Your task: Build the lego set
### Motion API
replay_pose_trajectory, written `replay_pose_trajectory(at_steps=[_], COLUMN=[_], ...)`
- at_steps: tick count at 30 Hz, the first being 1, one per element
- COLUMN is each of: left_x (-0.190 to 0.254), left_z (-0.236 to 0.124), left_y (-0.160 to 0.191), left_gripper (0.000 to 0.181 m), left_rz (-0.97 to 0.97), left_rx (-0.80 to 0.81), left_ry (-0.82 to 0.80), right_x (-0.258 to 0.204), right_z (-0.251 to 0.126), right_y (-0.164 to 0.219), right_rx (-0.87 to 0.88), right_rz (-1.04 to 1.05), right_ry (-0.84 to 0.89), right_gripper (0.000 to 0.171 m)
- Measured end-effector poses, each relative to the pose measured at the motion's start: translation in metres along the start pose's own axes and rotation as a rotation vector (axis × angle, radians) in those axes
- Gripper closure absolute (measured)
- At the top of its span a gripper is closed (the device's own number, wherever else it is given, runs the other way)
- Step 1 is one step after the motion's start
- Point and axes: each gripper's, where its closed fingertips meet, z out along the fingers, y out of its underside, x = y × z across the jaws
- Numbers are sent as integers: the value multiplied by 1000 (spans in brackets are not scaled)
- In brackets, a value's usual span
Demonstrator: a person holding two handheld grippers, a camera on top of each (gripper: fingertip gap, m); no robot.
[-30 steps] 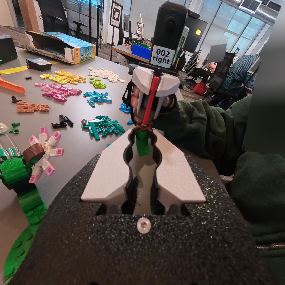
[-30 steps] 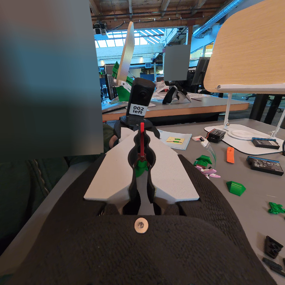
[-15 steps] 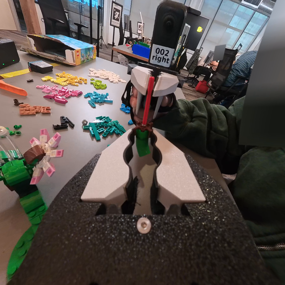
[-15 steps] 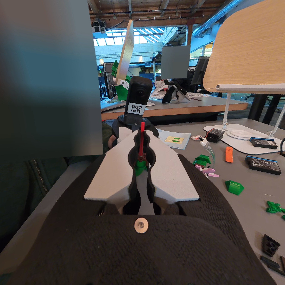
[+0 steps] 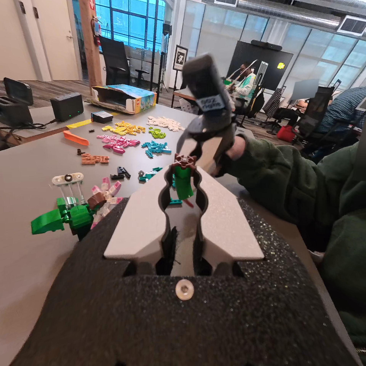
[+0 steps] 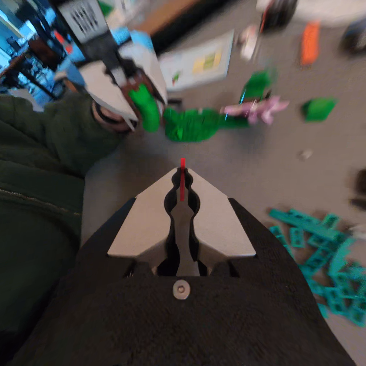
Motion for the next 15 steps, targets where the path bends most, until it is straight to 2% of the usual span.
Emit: replay_pose_trajectory(at_steps=[3, 6, 8, 10, 12, 14, 15], left_x=[1, 1, -1, -2, -2, -2, -3], left_z=[0, 0, -1, -1, -2, -2, -2], left_y=[-1, 0, 1, 1, 2, 4, 5], left_gripper=[163, 163, 163, 163, 163, 163, 163], left_rz=[4, -5, -20, -41, -69, -104, -118], left_rx=[-2, -8, -12, -14, -17, -34, -35], left_ry=[1, 6, 7, 10, 19, 34, 36], right_x=[-1, 6, 7, 1, -5, -17, -17], right_z=[15, 19, 14, 4, -8, -16, -16], right_y=[23, 27, 16, -4, -30, -43, -42], right_rx=[-121, -138, -95, 4, 126, 189, 180], right_rz=[112, 120, 70, -61, -289, -480, -514], right_ry=[-33, 2, 27, 42, 128, 188, 212], right_gripper=[169, 169, 142, 131, 116, 115, 120])
